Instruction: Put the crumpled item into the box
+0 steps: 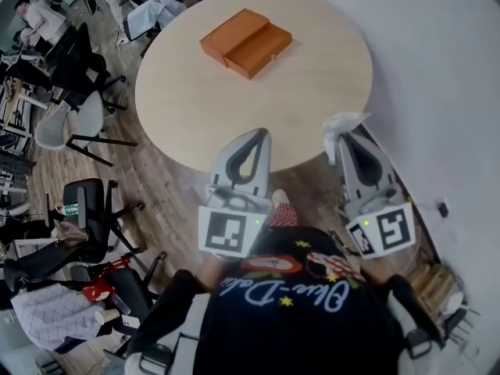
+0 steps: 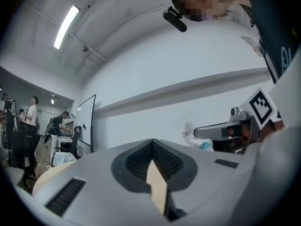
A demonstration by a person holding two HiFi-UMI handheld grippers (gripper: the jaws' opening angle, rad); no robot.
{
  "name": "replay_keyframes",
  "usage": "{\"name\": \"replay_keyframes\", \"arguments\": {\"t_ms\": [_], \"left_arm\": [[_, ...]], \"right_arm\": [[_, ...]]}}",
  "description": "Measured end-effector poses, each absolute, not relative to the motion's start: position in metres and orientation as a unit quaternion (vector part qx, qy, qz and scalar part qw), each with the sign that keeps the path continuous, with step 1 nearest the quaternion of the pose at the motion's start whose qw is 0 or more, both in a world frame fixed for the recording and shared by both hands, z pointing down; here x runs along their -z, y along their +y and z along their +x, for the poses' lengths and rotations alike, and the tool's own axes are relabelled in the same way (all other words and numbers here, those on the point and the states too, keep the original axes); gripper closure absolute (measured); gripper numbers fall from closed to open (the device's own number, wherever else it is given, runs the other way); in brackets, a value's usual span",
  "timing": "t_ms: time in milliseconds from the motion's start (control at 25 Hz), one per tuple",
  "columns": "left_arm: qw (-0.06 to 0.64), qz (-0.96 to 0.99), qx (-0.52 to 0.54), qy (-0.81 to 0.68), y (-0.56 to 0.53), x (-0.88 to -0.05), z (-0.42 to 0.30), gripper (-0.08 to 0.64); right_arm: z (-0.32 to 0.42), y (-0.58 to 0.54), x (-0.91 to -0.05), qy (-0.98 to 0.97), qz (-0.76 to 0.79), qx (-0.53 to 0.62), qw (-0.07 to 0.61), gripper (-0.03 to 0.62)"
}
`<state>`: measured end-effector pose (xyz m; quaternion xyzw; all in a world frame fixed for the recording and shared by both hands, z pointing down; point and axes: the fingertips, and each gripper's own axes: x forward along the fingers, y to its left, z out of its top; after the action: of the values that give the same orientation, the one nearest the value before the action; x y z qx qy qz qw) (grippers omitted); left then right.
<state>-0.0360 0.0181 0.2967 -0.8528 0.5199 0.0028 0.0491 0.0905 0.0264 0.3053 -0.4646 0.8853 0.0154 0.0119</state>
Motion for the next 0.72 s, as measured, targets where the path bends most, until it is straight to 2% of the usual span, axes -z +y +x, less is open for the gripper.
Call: {"name": "replay_keyframes", "arguments": {"t_ms": [440,720], "left_arm": [[0.048,-0.858,-0.010,0.511,-0.024,-0.292,-0.026,0.568],[0.045,-0.859,-0.015,0.510,-0.046,-0.289,-0.025,0.568]], "right_arm": [[0.094,-0.011,-0.293,0.881,-0.473,-0.002,0.019,0.589],[0.100,-0.033,-0.291,0.881,-0.473,-0.020,-0.001,0.589]]}}
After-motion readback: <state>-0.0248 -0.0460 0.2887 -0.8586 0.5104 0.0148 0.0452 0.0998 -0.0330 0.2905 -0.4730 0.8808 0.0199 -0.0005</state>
